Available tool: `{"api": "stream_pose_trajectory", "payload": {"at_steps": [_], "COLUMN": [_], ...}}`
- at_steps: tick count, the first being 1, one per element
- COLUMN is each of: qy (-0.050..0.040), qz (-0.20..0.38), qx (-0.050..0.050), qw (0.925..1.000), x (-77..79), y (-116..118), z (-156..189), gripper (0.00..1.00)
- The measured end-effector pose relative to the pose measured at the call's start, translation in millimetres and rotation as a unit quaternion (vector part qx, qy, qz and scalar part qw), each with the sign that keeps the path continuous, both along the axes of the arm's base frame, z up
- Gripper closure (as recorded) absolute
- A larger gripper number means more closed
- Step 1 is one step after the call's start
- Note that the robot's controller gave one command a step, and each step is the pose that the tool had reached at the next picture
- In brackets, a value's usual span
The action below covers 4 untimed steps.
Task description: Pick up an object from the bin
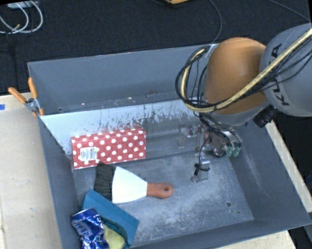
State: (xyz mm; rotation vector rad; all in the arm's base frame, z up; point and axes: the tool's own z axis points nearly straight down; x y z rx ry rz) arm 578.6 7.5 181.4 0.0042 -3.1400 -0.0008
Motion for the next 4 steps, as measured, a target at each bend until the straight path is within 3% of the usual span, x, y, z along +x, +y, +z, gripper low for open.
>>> {"api": "stream_pose_trajectory", "payload": {"at_steps": [1,2,3,4], "qy": [-0.0009,-0.0010,-0.0017,-0.0017], "qz": [0.028,0.069,-0.019,-0.019], "qx": [-0.001,0.000,0.000,0.000], "qw": [0.9996,0.9976,0.9998,0.9998], "x": [-26.7,-19.4,-1.3,-1.3], "y": [26.3,60.8,67.7,67.7], "z": [-30.0,-102.0,-111.1,-111.1], "gripper": [0.00,0.00,1.00,1.00]}}
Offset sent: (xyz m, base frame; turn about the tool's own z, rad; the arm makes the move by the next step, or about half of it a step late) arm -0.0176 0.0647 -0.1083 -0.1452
